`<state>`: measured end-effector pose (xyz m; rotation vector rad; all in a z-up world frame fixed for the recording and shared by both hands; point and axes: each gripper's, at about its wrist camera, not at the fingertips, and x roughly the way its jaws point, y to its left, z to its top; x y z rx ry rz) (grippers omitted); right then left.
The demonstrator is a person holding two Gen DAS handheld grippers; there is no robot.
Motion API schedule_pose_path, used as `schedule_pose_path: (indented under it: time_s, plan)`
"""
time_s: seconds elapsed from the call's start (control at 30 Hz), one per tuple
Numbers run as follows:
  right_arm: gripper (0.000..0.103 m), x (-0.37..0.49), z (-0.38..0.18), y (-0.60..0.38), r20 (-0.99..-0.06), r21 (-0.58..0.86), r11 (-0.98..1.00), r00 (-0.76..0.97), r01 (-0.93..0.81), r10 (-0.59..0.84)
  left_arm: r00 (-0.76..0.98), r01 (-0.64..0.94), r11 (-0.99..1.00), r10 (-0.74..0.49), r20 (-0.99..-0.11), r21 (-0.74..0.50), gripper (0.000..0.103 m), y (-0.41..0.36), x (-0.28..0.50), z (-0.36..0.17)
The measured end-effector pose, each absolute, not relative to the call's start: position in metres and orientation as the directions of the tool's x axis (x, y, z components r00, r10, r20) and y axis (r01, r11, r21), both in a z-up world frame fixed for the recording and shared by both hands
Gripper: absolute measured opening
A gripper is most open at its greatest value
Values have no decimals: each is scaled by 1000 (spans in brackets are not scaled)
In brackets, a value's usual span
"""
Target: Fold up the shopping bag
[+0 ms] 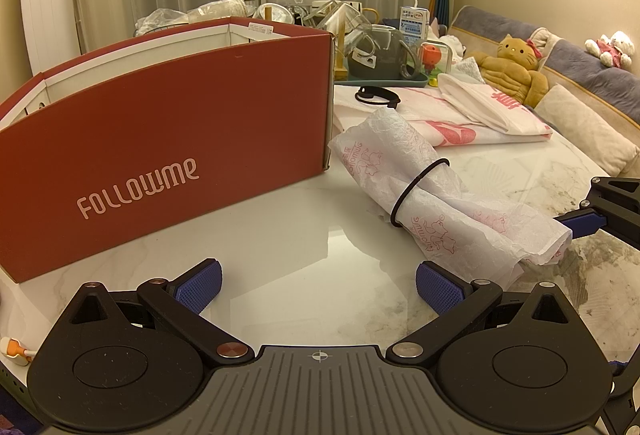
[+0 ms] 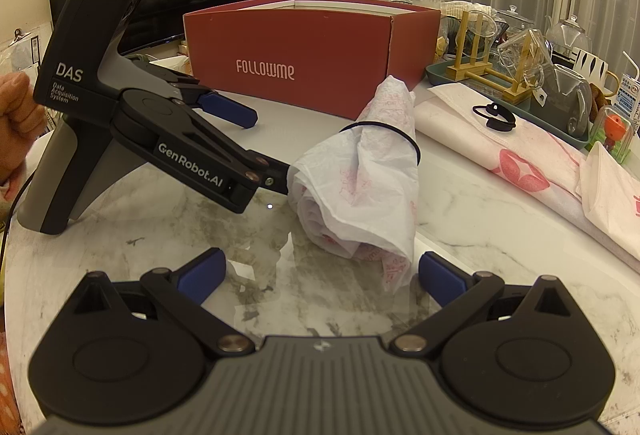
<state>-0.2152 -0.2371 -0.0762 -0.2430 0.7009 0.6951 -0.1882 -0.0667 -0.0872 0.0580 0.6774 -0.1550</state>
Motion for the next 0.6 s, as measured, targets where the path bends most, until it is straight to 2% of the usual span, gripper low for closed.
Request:
schedule_pose_path:
  time_s: [0.6]
  plan:
    - [103,-217,-76,-238,-663,20,752,554,-659,503,768,161,987,-124,-628,3,103,-67,-188,-87]
